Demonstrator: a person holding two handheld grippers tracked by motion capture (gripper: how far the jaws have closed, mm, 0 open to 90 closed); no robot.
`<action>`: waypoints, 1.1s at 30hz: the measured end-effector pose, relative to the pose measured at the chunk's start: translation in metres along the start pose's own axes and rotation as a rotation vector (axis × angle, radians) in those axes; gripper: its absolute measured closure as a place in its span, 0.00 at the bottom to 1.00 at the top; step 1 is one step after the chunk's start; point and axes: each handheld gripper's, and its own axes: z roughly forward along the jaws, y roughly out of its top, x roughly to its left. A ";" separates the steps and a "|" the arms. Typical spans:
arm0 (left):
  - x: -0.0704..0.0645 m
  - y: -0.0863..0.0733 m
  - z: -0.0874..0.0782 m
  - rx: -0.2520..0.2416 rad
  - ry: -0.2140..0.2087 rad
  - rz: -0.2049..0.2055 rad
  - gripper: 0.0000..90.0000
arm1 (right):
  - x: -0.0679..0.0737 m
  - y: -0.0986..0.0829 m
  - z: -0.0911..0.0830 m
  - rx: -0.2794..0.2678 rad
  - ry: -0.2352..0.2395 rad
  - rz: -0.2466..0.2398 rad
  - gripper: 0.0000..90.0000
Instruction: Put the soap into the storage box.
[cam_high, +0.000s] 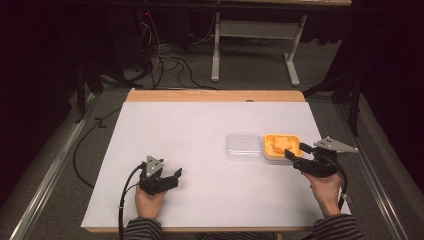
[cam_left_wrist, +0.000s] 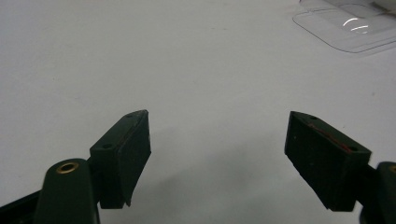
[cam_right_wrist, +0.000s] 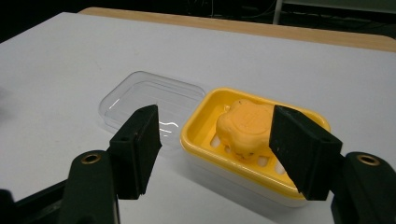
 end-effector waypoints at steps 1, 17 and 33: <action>0.000 0.000 0.000 -0.001 -0.001 0.000 0.26 | 0.000 -0.001 -0.001 -0.002 0.000 -0.004 0.38; 0.000 0.001 0.000 -0.007 0.005 -0.009 0.25 | 0.008 -0.009 -0.011 -0.028 0.023 -0.004 0.40; 0.001 0.001 0.000 -0.004 0.001 -0.010 0.25 | 0.023 -0.012 -0.010 -0.044 0.051 -0.010 0.40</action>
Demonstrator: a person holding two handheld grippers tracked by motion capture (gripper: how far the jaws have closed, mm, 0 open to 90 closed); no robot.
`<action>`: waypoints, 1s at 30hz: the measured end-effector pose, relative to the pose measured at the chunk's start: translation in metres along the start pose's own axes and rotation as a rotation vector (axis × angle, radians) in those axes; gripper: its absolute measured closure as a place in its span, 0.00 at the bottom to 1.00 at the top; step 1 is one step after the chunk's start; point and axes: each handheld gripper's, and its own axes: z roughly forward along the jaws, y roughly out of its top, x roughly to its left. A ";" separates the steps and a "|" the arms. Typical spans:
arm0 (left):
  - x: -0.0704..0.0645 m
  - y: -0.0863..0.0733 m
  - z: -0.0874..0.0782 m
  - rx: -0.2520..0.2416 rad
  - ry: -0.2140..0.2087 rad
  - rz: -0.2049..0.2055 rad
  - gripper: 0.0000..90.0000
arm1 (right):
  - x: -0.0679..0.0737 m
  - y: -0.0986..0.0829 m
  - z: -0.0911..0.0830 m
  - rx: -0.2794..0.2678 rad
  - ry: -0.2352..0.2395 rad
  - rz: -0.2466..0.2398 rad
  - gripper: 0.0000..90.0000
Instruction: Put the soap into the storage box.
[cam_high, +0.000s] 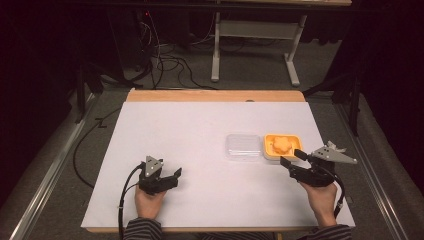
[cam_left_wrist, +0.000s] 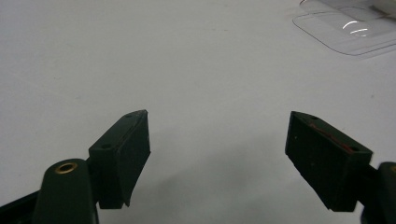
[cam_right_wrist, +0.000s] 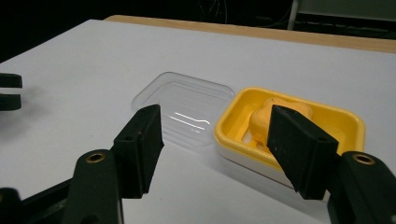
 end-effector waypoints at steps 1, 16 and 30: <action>0.000 0.000 0.000 0.001 -0.001 -0.001 0.25 | 0.001 -0.001 0.001 -0.002 0.004 0.006 0.40; 0.000 0.000 0.000 -0.003 -0.001 -0.005 0.25 | 0.013 -0.012 0.013 0.014 0.041 0.009 0.42; 0.000 0.000 0.000 0.000 0.003 -0.003 0.25 | 0.018 -0.018 0.023 0.035 0.059 -0.002 0.42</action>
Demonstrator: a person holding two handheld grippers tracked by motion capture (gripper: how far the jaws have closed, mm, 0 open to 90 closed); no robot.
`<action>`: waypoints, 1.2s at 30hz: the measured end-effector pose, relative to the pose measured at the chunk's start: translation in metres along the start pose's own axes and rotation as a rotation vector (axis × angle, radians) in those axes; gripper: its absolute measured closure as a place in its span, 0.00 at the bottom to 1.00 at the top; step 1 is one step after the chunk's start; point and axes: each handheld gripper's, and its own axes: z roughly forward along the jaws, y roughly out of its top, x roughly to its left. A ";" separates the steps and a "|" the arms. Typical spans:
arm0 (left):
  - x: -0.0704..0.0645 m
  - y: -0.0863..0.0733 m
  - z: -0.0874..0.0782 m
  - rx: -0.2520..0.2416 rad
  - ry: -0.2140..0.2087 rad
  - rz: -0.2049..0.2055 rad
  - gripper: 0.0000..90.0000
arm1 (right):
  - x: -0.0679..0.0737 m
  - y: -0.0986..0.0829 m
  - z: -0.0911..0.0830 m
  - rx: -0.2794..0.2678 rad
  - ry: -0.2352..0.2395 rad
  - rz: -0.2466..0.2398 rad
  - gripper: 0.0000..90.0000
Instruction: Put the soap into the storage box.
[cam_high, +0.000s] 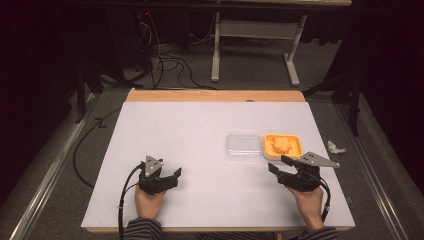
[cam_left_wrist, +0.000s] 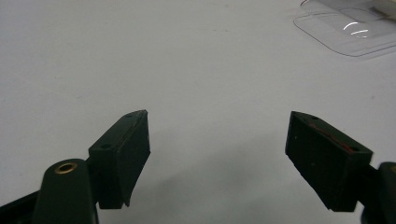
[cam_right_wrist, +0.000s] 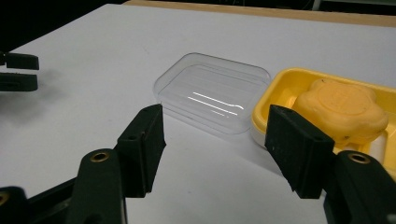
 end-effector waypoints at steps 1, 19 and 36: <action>0.000 0.000 0.000 0.000 0.000 0.000 0.25 | 0.000 0.000 0.001 0.001 0.000 0.000 0.42; 0.000 0.000 0.000 0.001 0.002 0.003 0.25 | 0.003 -0.005 0.014 0.036 0.004 -0.018 0.43; 0.000 0.000 0.000 0.002 0.003 0.000 0.25 | 0.005 -0.010 0.024 0.055 0.001 -0.035 0.43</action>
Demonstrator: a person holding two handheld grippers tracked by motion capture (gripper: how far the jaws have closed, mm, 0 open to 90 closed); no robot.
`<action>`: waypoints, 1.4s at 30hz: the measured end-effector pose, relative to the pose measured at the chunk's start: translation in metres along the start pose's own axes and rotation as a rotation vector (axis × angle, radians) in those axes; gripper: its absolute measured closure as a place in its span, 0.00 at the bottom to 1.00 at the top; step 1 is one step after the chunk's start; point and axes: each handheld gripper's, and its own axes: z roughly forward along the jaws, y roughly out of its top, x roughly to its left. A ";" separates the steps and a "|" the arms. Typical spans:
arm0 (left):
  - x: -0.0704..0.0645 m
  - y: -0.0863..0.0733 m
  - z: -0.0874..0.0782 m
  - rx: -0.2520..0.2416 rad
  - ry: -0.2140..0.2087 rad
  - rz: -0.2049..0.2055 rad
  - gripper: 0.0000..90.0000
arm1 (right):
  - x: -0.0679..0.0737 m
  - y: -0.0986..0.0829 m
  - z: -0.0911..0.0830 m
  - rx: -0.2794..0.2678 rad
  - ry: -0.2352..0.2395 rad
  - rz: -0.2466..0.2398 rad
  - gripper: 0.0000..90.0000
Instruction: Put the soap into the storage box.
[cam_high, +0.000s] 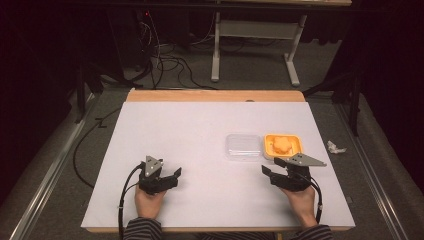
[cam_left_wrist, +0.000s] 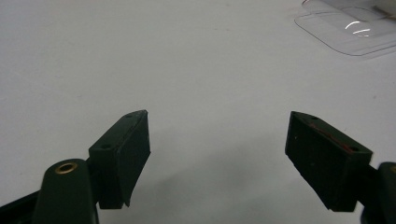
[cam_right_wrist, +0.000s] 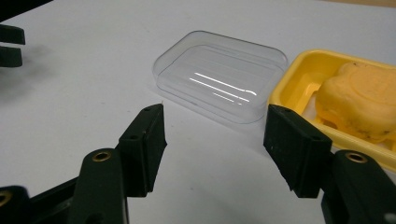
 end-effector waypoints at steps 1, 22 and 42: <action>0.000 0.000 0.000 0.000 0.000 0.000 0.25 | 0.000 -0.001 0.001 0.005 0.001 -0.004 0.43; 0.000 0.000 0.000 0.002 -0.001 -0.004 0.25 | 0.003 -0.008 0.017 0.042 0.013 -0.035 0.43; 0.000 0.000 0.000 0.001 -0.001 -0.006 0.25 | 0.008 -0.013 0.038 0.102 -0.008 -0.098 0.44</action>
